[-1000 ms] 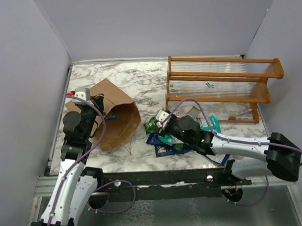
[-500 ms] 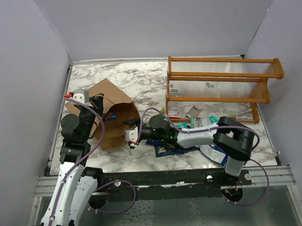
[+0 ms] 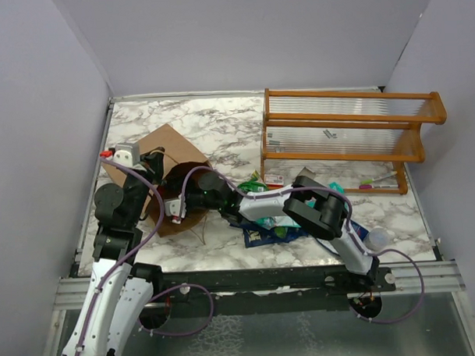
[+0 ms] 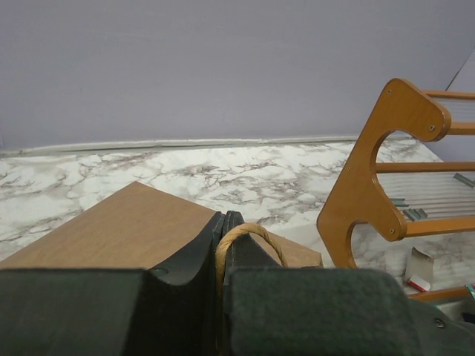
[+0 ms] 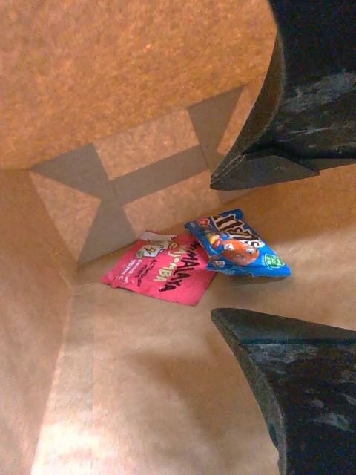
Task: Take the snacks out of the paper bag
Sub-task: Take out the snack from the paper bag.
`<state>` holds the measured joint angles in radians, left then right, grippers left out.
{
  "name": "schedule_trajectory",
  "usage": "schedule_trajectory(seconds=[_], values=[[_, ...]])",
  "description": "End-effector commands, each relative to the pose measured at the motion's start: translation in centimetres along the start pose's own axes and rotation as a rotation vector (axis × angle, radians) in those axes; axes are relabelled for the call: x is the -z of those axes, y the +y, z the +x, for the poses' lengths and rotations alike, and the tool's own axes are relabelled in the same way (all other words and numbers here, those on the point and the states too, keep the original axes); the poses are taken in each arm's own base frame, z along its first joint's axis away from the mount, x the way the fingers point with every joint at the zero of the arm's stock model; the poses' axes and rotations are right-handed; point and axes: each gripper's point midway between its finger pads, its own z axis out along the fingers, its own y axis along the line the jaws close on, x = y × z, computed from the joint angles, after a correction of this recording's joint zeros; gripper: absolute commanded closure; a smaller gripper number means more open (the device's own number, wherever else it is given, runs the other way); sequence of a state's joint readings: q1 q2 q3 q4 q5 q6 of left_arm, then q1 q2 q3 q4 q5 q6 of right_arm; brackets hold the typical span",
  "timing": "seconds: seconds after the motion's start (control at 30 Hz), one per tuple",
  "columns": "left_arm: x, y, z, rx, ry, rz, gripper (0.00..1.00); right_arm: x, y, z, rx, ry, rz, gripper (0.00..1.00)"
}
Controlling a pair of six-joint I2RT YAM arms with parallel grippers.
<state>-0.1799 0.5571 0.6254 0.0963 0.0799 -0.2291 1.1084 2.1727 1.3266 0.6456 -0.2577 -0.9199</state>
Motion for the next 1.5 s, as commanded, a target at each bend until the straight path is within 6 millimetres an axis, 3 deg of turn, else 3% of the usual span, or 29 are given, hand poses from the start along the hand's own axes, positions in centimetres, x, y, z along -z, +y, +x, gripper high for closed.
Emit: schedule_trajectory(seconds=[0.0,0.2,0.67,0.77,0.93,1.07,1.13,1.3,1.37,1.47], values=[[0.2,-0.8,-0.9,-0.009,-0.039,0.038,1.0,-1.6,0.2,2.5,0.004,0.06,-0.01,0.36],[0.2,-0.9,-1.0,-0.008,-0.042,0.042,1.0,-2.5,0.5,5.5,-0.009,0.125,-0.024,0.38],[0.1,-1.0,-0.7,-0.008,-0.033,0.049,1.0,-4.1,1.7,9.4,-0.069,0.189,-0.039,0.44],[0.0,-1.1,-0.7,-0.005,-0.032,0.051,1.0,-4.9,0.8,10.1,-0.076,0.194,-0.004,0.47],[-0.1,-1.2,-0.5,-0.004,-0.028,0.057,1.0,-6.6,1.2,11.4,-0.101,0.184,0.005,0.49],[-0.1,-1.2,-0.5,-0.004,-0.029,0.059,1.0,-7.1,-0.3,12.9,-0.11,0.226,0.108,0.63],[-0.1,-1.2,-0.4,-0.004,-0.025,0.059,1.0,-6.8,-1.1,12.7,-0.111,0.234,0.135,0.73],[-0.2,-1.0,-0.2,-0.003,-0.02,0.047,1.0,-4.5,-2.5,9.7,-0.131,0.187,0.126,0.87],[-0.2,-0.9,-0.2,-0.001,-0.018,0.041,1.0,-3.1,-3.1,8.0,-0.155,0.16,0.12,0.97],[-0.3,-0.7,0.0,-0.001,-0.014,0.029,1.0,-1.1,-3.1,4.8,-0.194,0.095,0.096,0.99]])
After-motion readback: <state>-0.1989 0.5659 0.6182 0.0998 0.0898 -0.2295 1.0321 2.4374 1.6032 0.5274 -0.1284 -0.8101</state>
